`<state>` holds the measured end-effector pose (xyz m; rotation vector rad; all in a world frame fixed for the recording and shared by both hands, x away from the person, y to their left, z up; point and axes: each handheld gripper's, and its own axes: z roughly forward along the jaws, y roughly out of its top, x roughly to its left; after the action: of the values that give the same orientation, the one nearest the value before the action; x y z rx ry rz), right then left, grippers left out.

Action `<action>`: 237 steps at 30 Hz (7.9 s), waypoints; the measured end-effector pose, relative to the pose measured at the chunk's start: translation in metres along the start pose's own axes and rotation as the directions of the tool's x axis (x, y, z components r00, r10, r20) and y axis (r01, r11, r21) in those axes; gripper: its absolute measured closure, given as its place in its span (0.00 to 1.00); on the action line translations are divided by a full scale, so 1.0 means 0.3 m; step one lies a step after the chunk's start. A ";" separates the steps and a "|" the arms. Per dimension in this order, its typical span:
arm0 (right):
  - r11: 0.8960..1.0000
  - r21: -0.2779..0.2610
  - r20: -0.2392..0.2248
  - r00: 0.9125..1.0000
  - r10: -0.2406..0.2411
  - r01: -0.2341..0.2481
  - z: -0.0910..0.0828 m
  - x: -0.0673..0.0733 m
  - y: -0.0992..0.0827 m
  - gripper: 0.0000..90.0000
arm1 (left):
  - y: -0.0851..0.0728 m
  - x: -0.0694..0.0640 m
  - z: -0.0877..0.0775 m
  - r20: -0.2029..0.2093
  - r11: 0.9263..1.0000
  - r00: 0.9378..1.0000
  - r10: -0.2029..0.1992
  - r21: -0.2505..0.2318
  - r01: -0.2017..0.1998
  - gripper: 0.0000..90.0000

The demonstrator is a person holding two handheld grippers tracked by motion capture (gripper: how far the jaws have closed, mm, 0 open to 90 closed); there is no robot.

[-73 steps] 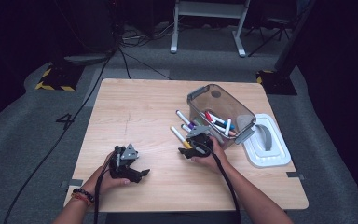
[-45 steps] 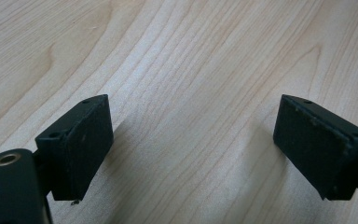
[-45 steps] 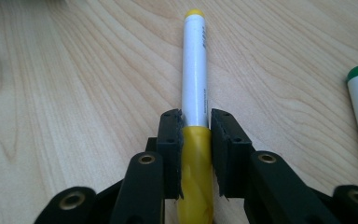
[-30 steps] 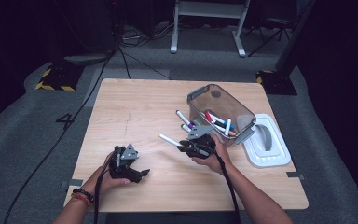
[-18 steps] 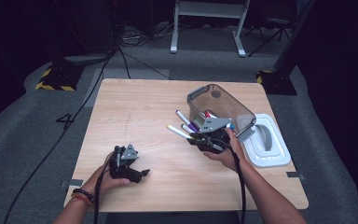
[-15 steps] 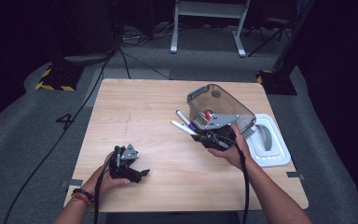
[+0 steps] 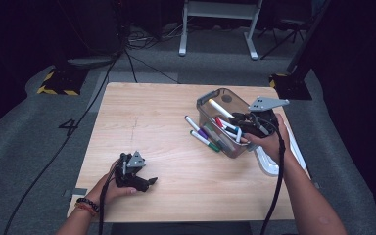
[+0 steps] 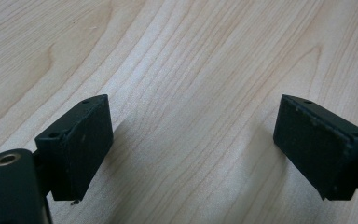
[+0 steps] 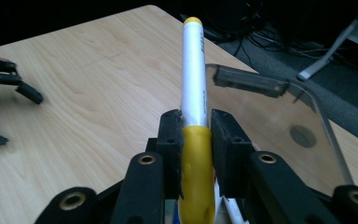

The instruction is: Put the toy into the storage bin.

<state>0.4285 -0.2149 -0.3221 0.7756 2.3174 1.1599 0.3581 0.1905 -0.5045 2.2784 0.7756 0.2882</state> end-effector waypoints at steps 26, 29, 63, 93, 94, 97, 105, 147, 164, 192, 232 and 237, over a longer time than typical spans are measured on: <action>0.952 0.302 0.018 0.999 0.046 -0.049 0.250 -0.103 -0.054 0.83 | 0.000 0.000 0.000 0.000 1.000 1.000 0.000 0.000 0.000 0.14; 0.942 0.331 0.013 0.999 0.046 -0.048 0.270 -0.106 -0.060 0.83 | 0.000 0.000 0.000 0.000 1.000 1.000 0.000 0.000 0.000 0.14; 0.994 0.078 -0.063 0.995 0.083 -0.078 0.116 -0.052 -0.021 0.39 | 0.000 0.000 0.000 0.000 1.000 1.000 0.000 0.000 0.000 0.14; 0.987 0.133 -0.135 0.988 -0.075 0.094 0.369 0.262 -0.206 0.33 | 0.000 0.000 0.000 -0.001 1.000 1.000 0.000 -0.001 0.000 0.14; 0.988 0.126 -0.120 0.990 -0.079 0.094 0.372 0.265 -0.210 0.34 | 0.000 0.000 0.000 -0.001 1.000 1.000 -0.001 -0.001 0.001 0.14; 0.985 0.133 -0.099 0.991 -0.094 0.107 0.393 0.278 -0.227 0.36 | 0.000 0.000 0.000 -0.001 1.000 1.000 0.000 0.000 0.000 0.14; 0.984 0.162 -0.030 0.997 -0.073 0.077 0.435 0.245 -0.258 0.32 | 0.000 0.000 0.000 -0.001 1.000 1.000 0.000 0.000 0.000 0.14; 0.975 0.213 0.087 0.993 -0.078 0.058 0.583 0.219 -0.261 0.34 | 0.001 0.000 0.001 0.001 1.000 1.000 0.001 -0.001 -0.001 0.14; 0.964 0.263 -0.193 0.981 0.026 0.027 0.465 0.225 -0.313 0.52 | 0.000 -0.001 0.000 -0.002 1.000 1.000 -0.002 -0.001 0.002 0.14; 0.982 0.168 -0.201 0.978 -0.053 0.088 0.372 0.237 -0.265 0.82 | 0.000 -0.001 0.000 -0.001 1.000 1.000 0.000 -0.001 0.000 0.14; 0.981 0.193 -0.045 0.999 -0.005 0.014 0.135 -0.124 -0.047 0.82 | 0.000 -0.001 0.000 -0.002 1.000 1.000 -0.002 -0.001 0.002 0.14; 0.967 0.256 -0.027 0.999 0.021 -0.013 0.191 -0.158 -0.065 0.82 | 0.000 -0.001 0.000 0.000 1.000 1.000 0.000 -0.001 0.000 0.14</action>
<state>0.4927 -0.2220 -0.3639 0.8741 2.5222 0.8934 0.3580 0.1903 -0.5045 2.2773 0.7751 0.2888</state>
